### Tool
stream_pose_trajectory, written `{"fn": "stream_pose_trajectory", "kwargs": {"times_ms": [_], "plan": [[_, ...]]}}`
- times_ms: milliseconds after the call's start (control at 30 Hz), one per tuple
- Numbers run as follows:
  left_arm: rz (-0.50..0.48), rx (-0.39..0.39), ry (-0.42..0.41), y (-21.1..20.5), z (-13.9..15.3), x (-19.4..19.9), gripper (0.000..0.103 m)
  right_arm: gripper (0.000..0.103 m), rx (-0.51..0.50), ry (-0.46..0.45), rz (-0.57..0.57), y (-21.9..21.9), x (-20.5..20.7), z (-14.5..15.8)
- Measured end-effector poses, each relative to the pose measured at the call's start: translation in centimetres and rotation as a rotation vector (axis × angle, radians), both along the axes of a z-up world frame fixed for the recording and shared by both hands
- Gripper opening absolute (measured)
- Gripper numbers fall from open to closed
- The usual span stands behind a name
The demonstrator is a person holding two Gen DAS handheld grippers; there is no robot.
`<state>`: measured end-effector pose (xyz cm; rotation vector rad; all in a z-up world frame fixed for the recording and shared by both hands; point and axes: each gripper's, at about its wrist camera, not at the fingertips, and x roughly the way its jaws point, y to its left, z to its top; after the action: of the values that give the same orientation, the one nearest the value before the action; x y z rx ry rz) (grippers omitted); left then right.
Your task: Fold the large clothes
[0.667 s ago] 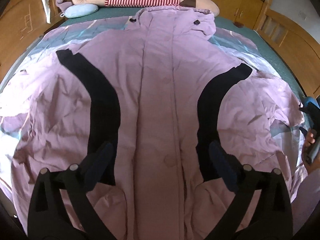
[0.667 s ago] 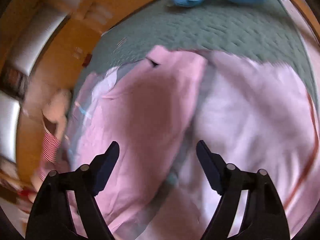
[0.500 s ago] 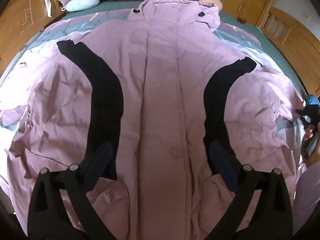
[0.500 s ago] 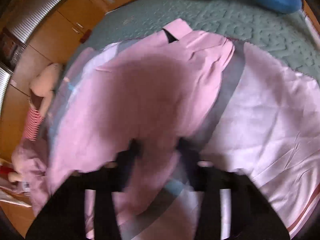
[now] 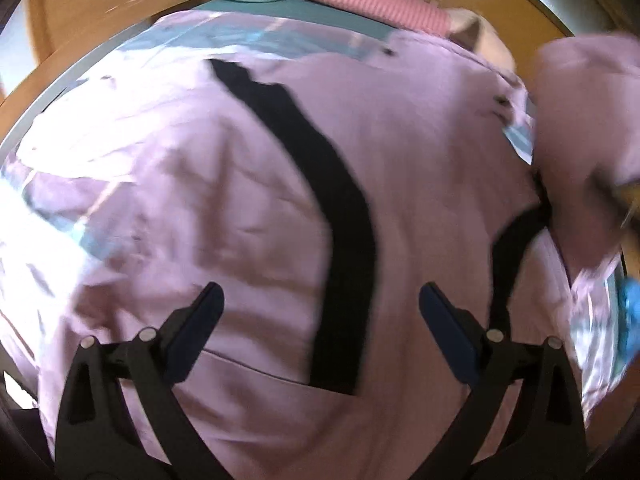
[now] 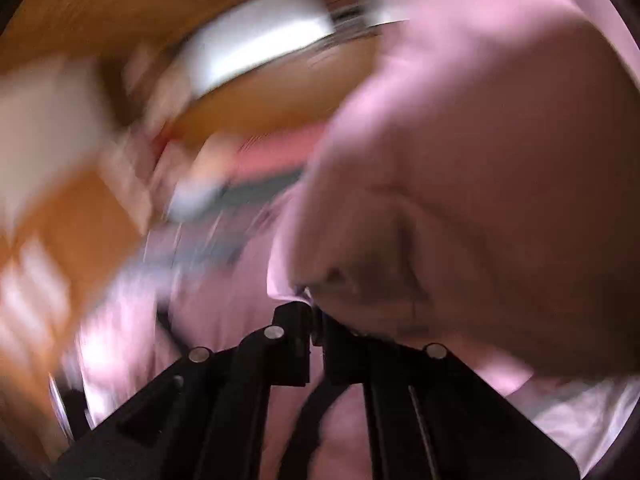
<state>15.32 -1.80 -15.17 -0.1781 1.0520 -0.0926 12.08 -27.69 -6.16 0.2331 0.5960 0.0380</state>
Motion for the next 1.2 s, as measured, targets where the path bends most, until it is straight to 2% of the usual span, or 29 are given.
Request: {"fn": "stream_pose_trajectory", "kwargs": {"times_ms": [67,133,167,200,267,333,400,467,567,633,667,700,767,833,867,933,967,1000,1033,1100,1200], "plan": [[0.047,-0.002,0.015,2.3,0.1,0.5,0.1,0.008,-0.067,0.105,0.172,6.9,1.4,-2.8],[0.104,0.015,0.022,4.0,0.0,0.7,0.1,0.015,-0.117,0.181,0.234,10.7,1.7,-5.0],[0.138,0.017,0.026,5.1,0.0,0.9,0.1,0.026,-0.131,0.193,0.246,11.6,1.6,-5.5],[0.151,0.008,0.031,5.8,0.0,1.0,0.1,0.034,-0.104,0.198,0.278,12.1,1.5,-5.9],[0.163,-0.028,0.044,6.8,0.0,1.1,0.1,0.076,-0.036,0.192,0.316,11.7,1.4,-5.4],[0.168,-0.081,0.055,7.4,0.0,1.1,0.101,0.087,0.004,0.11,0.316,11.2,0.4,-3.6],[0.159,-0.126,0.059,7.7,-0.1,1.0,0.101,0.09,0.056,0.039,0.311,9.7,-0.5,-2.4],[0.143,-0.188,0.071,7.7,-0.3,1.2,0.101,0.092,0.097,0.008,0.258,8.6,0.1,-1.7],[0.103,-0.28,0.097,7.0,-0.9,2.0,0.101,0.092,0.171,0.036,0.12,4.6,0.6,-2.5],[0.062,-0.343,0.122,5.7,-1.4,2.8,0.101,0.092,0.235,0.079,-0.012,1.4,1.5,-3.8],[0.054,-0.35,0.133,5.1,-1.6,3.2,0.101,0.092,0.267,0.092,-0.071,0.3,1.7,-4.4],[0.069,-0.302,0.132,4.3,-1.7,3.8,0.101,0.092,0.301,0.099,-0.11,-0.9,1.5,-4.8],[0.045,-0.249,0.102,3.1,-1.6,5.0,0.083,0.092,0.365,0.112,-0.172,-3.3,1.0,-5.3],[0.049,-0.162,0.116,2.4,-1.8,6.7,0.058,0.092,0.396,0.103,-0.193,-4.7,0.5,-4.8],[0.048,-0.154,0.12,2.3,-2.0,7.5,0.055,0.092,0.402,0.099,-0.197,-5.2,0.4,-4.6],[0.041,-0.191,0.13,2.8,-2.2,8.6,0.05,0.091,0.407,0.091,-0.197,-6.1,-0.5,-3.8],[0.045,-0.212,0.126,3.2,-2.0,8.9,0.043,0.089,0.42,0.082,-0.193,-6.7,-0.8,-3.4],[0.05,-0.222,0.102,3.3,-1.5,9.1,0.019,0.088,0.436,0.076,-0.184,-7.2,-1.7,-3.0],[0.052,-0.175,0.076,3.1,-0.8,9.3,0.012,0.085,0.457,0.077,-0.167,-7.7,-2.0,-2.8],[0.027,-0.133,0.042,1.9,0.1,9.7,0.012,0.082,0.474,0.107,-0.135,-8.2,-2.4,-2.6],[0.012,-0.078,0.043,0.4,-0.2,10.5,0.013,0.08,0.498,0.246,-0.055,-8.6,-1.6,-3.9]]}}
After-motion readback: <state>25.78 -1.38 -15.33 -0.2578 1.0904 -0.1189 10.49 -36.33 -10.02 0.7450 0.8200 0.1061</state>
